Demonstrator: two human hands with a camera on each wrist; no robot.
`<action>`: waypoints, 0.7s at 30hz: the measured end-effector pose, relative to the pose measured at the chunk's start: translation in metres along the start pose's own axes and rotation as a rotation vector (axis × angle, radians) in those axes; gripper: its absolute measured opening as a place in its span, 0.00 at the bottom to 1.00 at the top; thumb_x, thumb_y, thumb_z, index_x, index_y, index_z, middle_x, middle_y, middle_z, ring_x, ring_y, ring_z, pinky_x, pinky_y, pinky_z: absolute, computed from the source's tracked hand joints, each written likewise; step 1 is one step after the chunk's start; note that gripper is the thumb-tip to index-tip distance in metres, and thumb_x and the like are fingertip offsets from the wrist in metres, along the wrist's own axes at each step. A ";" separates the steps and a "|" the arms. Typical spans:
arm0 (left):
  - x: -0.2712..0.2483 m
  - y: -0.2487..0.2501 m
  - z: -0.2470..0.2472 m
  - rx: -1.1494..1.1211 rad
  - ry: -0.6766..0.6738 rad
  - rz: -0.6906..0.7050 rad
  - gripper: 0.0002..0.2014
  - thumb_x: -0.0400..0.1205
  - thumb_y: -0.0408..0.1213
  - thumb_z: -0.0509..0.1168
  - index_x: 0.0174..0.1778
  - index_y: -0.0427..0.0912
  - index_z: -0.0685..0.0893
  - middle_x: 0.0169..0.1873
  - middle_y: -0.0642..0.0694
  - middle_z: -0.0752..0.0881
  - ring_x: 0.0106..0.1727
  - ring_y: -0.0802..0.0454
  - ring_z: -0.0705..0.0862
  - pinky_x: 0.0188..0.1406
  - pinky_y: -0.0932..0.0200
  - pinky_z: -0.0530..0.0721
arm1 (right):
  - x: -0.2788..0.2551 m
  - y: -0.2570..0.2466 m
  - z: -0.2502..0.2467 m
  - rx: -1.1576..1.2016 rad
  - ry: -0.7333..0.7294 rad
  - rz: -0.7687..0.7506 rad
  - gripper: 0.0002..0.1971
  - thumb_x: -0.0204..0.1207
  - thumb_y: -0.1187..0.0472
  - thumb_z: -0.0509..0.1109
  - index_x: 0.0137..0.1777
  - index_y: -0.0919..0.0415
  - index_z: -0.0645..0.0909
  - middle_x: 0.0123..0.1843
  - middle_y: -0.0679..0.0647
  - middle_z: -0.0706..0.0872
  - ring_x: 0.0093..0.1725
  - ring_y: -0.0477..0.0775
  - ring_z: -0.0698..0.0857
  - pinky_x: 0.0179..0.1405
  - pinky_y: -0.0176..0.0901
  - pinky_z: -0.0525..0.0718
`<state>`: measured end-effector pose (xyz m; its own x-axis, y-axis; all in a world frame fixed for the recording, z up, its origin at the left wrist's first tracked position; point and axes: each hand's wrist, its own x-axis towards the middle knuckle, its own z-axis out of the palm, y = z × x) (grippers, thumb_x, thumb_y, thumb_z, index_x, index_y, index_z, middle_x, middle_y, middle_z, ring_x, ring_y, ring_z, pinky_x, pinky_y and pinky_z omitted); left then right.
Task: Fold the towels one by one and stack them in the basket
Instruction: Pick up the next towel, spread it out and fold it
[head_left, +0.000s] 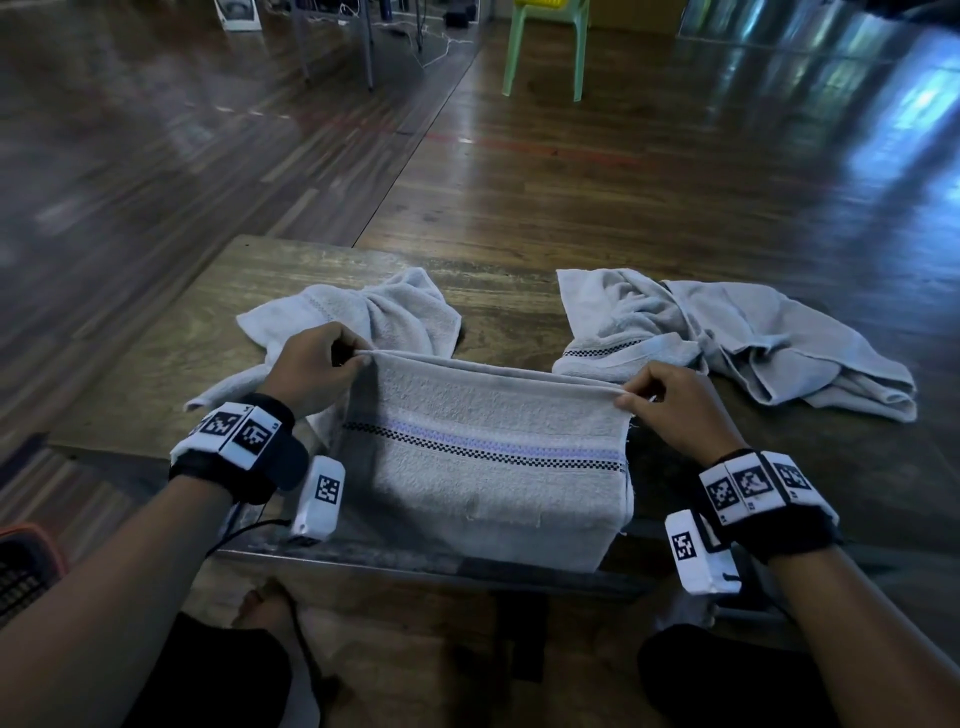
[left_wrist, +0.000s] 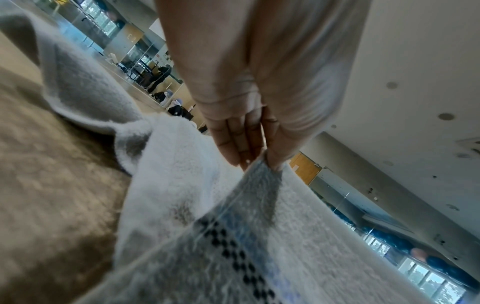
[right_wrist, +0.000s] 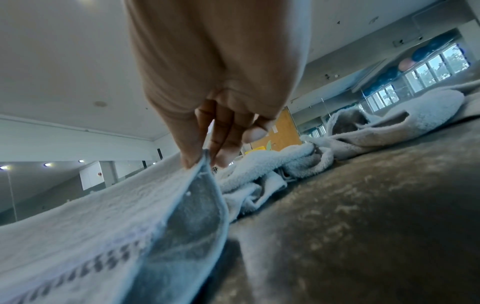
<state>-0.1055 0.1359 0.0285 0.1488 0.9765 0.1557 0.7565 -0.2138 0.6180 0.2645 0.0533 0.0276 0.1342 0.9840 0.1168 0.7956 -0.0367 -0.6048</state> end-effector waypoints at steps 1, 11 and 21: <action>-0.004 0.000 -0.003 0.001 -0.004 0.006 0.02 0.78 0.33 0.69 0.43 0.41 0.82 0.38 0.49 0.83 0.42 0.51 0.79 0.35 0.65 0.71 | -0.004 -0.002 -0.003 0.012 0.008 0.001 0.05 0.70 0.63 0.77 0.38 0.62 0.84 0.36 0.50 0.87 0.36 0.43 0.82 0.35 0.28 0.75; -0.074 0.015 -0.057 -0.067 -0.026 0.180 0.06 0.73 0.30 0.74 0.36 0.44 0.84 0.30 0.54 0.86 0.37 0.60 0.84 0.32 0.69 0.80 | -0.065 -0.028 -0.047 0.090 0.008 -0.083 0.08 0.70 0.68 0.75 0.46 0.59 0.81 0.41 0.50 0.85 0.42 0.47 0.84 0.40 0.32 0.80; -0.138 0.036 -0.098 0.015 -0.036 0.369 0.12 0.73 0.28 0.71 0.52 0.41 0.86 0.41 0.51 0.88 0.42 0.55 0.85 0.42 0.62 0.83 | -0.134 -0.062 -0.098 -0.102 -0.062 -0.263 0.08 0.71 0.67 0.75 0.47 0.54 0.86 0.41 0.46 0.84 0.40 0.41 0.82 0.40 0.23 0.77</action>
<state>-0.1614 -0.0090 0.1048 0.4357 0.8340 0.3384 0.6566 -0.5517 0.5143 0.2548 -0.0934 0.1262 -0.1182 0.9708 0.2088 0.8541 0.2066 -0.4773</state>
